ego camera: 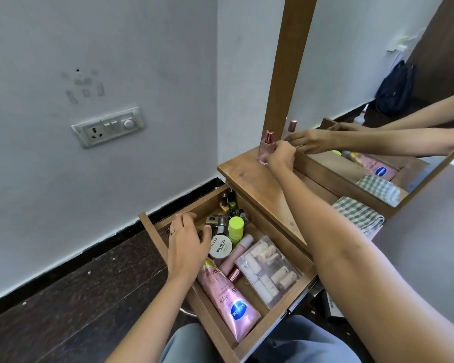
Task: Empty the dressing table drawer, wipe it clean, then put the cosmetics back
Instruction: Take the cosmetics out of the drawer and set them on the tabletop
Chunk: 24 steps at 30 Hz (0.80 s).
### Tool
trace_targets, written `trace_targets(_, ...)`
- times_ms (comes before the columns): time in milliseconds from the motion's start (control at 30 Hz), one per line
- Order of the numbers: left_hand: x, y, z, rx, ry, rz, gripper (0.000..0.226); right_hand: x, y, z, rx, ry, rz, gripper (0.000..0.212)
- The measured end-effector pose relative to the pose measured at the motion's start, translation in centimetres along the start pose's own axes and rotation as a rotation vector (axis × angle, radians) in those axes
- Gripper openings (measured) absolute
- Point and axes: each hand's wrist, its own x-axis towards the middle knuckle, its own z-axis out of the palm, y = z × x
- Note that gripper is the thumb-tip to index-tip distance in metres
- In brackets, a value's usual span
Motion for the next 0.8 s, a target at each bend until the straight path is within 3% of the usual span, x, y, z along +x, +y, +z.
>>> trace_targets(333,0.2,-0.3,0.2,-0.009,0.011,0.003,0.037,0.1,0.3,2.5,0.025,0.19,0.081,0.029)
trace_targets(800,0.1,-0.2,0.1,-0.004,0.009,-0.018,0.035,0.5,0.0,1.8,-0.171,0.19,0.056,0.028)
